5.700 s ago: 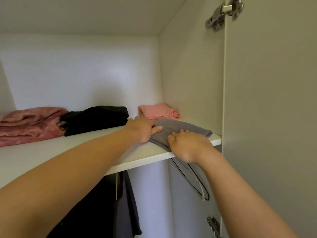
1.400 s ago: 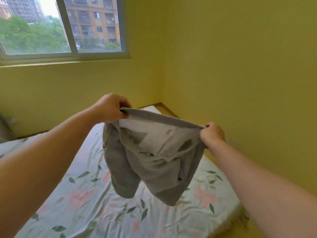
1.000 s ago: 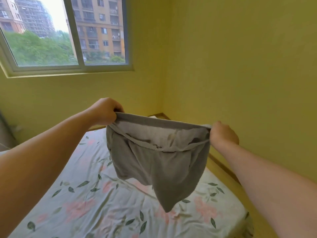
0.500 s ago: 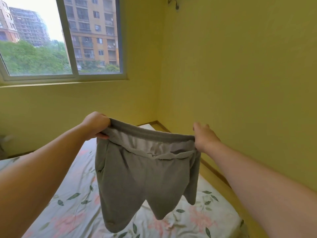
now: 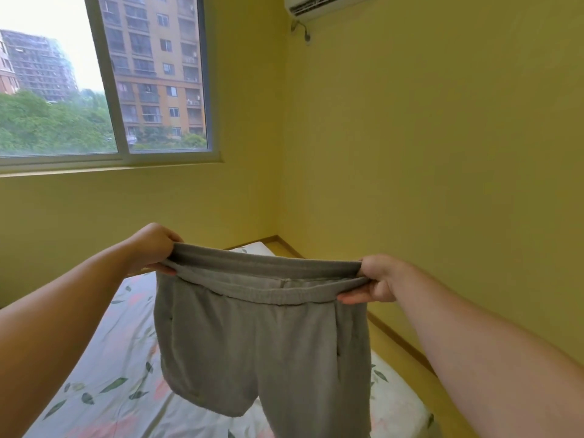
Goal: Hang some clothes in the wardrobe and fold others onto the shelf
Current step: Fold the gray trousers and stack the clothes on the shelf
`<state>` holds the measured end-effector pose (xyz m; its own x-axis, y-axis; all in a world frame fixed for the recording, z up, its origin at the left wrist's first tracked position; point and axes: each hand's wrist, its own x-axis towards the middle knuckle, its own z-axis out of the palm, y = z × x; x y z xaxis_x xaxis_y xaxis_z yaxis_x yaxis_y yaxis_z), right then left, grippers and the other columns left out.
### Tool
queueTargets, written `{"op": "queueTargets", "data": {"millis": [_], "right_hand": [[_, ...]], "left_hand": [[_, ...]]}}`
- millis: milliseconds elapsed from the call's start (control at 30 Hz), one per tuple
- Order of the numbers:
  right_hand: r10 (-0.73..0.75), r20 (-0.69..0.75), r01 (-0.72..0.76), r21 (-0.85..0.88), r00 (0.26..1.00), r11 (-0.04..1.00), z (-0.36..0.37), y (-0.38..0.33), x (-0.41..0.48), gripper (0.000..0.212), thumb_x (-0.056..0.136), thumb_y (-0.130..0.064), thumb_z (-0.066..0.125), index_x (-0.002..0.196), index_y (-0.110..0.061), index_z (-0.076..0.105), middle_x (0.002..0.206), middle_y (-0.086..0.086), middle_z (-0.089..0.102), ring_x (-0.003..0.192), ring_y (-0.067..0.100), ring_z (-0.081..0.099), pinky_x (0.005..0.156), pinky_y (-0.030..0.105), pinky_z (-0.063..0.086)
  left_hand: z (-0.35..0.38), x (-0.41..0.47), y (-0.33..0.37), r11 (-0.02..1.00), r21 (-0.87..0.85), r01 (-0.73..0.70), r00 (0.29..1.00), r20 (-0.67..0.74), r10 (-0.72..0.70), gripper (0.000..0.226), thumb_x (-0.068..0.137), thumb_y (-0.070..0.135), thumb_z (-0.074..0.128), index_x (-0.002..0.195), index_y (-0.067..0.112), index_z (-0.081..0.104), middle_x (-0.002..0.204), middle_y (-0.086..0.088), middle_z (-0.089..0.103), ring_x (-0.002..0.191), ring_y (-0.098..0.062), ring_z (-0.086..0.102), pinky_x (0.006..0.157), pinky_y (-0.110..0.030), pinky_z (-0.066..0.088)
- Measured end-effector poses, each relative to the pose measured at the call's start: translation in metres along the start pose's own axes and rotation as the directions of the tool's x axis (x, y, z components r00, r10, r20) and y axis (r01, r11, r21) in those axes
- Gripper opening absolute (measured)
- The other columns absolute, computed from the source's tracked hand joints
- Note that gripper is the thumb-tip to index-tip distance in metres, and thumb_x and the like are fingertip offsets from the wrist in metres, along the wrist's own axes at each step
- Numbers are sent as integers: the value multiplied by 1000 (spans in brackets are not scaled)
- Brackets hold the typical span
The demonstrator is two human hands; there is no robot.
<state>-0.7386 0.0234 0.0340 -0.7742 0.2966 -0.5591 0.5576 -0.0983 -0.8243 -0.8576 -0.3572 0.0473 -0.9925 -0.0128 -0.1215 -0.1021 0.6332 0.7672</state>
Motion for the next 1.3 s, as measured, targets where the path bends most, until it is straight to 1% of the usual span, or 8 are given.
{"op": "queueTargets", "data": {"millis": [167, 300, 433, 633, 800, 1000, 1133, 1300], "right_hand": [[-139, -197, 122, -95, 970, 988, -8, -1, -9, 26, 96, 4, 26, 98, 0, 51, 94, 23, 60, 63, 30, 62, 55, 41, 60], [-240, -264, 196, -184, 934, 963, -17, -1, -21, 21, 95, 2, 34, 87, -3, 52, 82, 16, 56, 60, 26, 58, 60, 37, 55], [-285, -302, 216, -240, 910, 946, -24, -1, -31, 14, 89, 5, 43, 85, -2, 55, 77, 15, 55, 60, 26, 56, 62, 37, 55], [-382, -380, 205, -430, 842, 879, -25, 0, -43, 15, 91, -4, 44, 79, -6, 52, 79, 14, 56, 61, 26, 53, 51, 30, 47], [-372, -393, 207, -402, 841, 892, -28, -5, -60, 10, 91, -6, 50, 81, -7, 53, 73, 11, 52, 56, 23, 48, 51, 28, 43], [-382, -342, 165, -522, 859, 837, -33, -9, -87, 13, 83, -1, 57, 76, -9, 49, 73, 8, 47, 56, 21, 44, 52, 28, 41], [-363, -352, 55, -648, 863, 760, -44, -8, -96, 14, 84, 0, 51, 74, -10, 50, 73, 9, 46, 56, 20, 40, 50, 25, 37], [-378, -393, -5, -699, 838, 715, -52, -5, -106, 15, 92, -9, 43, 79, -8, 51, 79, 12, 50, 59, 22, 42, 50, 25, 38]], "left_hand": [[3, -11, 6, 974, 161, -160, 987, -5, 163, 36, 83, -9, 42, 74, 4, 74, 81, -15, 69, 78, -29, 66, 61, -34, 57], [3, -24, 14, 920, 298, -253, 967, 51, 250, 21, 76, 1, 60, 66, 15, 72, 68, -4, 67, 69, -20, 58, 57, -26, 43], [4, -30, 18, 899, 367, -238, 971, 66, 230, 26, 76, 0, 53, 71, 15, 73, 76, -7, 69, 72, -21, 61, 56, -26, 46], [7, -33, 24, 956, 244, -161, 982, -57, 180, 31, 92, -2, 36, 87, 0, 67, 91, -17, 59, 72, -30, 65, 40, -26, 51], [2, -43, 33, 945, 268, -190, 975, -58, 213, 26, 95, -2, 41, 93, 3, 67, 93, -15, 59, 75, -28, 64, 48, -29, 56], [-4, -58, 41, 945, 245, -215, 970, -57, 236, 26, 93, 8, 44, 87, 2, 68, 87, -12, 64, 69, -23, 66, 45, -24, 50], [-9, -64, 44, 960, 199, -194, 979, -26, 204, 20, 87, 12, 58, 77, -1, 70, 78, -12, 66, 63, -24, 69, 49, -26, 56], [-9, -72, 51, 957, 198, -213, 977, 42, 209, 17, 92, 7, 53, 83, 1, 67, 87, -13, 63, 71, -26, 69, 57, -31, 61]]}}
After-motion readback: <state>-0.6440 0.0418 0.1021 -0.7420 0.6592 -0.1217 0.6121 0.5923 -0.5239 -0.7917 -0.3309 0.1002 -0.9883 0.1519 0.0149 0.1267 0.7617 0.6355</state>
